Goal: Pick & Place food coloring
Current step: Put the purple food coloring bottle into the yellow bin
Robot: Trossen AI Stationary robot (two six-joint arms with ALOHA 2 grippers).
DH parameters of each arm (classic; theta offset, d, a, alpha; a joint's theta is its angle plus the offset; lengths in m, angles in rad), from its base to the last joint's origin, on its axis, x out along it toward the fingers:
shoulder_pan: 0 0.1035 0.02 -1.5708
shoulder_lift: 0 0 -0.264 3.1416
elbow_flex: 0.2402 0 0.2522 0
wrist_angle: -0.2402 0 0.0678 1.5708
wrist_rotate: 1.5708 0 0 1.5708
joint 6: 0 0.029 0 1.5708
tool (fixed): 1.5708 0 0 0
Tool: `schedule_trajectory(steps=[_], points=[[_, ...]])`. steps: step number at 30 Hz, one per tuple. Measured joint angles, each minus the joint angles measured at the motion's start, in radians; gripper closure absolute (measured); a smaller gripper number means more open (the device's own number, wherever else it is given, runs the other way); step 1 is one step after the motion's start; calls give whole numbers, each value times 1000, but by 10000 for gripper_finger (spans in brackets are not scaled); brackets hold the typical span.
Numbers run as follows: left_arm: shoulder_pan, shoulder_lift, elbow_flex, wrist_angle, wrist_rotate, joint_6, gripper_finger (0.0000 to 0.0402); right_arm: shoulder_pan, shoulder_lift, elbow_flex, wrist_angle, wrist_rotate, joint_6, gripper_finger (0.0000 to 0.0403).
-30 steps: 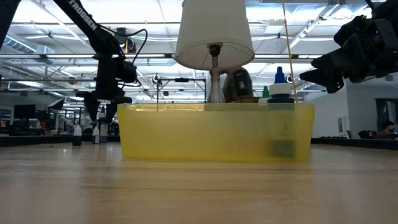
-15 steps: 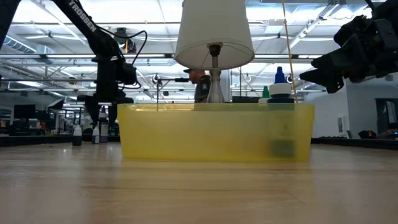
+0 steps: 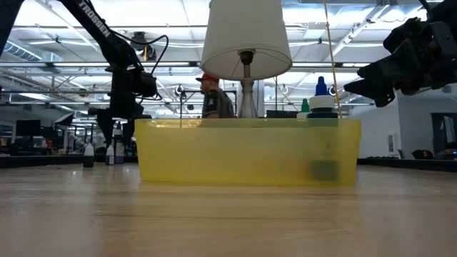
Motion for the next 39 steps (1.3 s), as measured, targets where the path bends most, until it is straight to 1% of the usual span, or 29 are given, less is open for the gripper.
schedule_trajectory(steps=[2,4,10,11,14,19,21,24,28,31,35,39], points=[[0,0,0,3,11,0,138,0,0,0,0,0,0,165],[0,0,0,3,15,-1,156,0,0,0,0,0,0,165],[0,0,0,-4,16,-16,245,0,0,0,0,0,0,165],[0,0,0,-4,16,-16,253,0,0,0,0,0,0,165],[0,0,0,-4,16,-15,253,0,0,0,0,0,0,165],[0,-15,1,-31,16,33,253,0,0,0,0,0,0,165],[-6,-41,13,-61,23,45,253,0,0,0,0,0,0,165],[-35,-105,36,-91,77,81,254,0,0,0,0,0,0,165],[-118,-229,68,-136,151,127,254,0,0,0,0,0,0,165],[-216,-329,94,-180,189,143,254,0,0,0,0,0,0,165],[-404,-422,126,-217,176,112,254,0,0,0,0,0,0,165],[-624,-440,160,-225,100,2,254,0,0,0,0,0,0,165]])
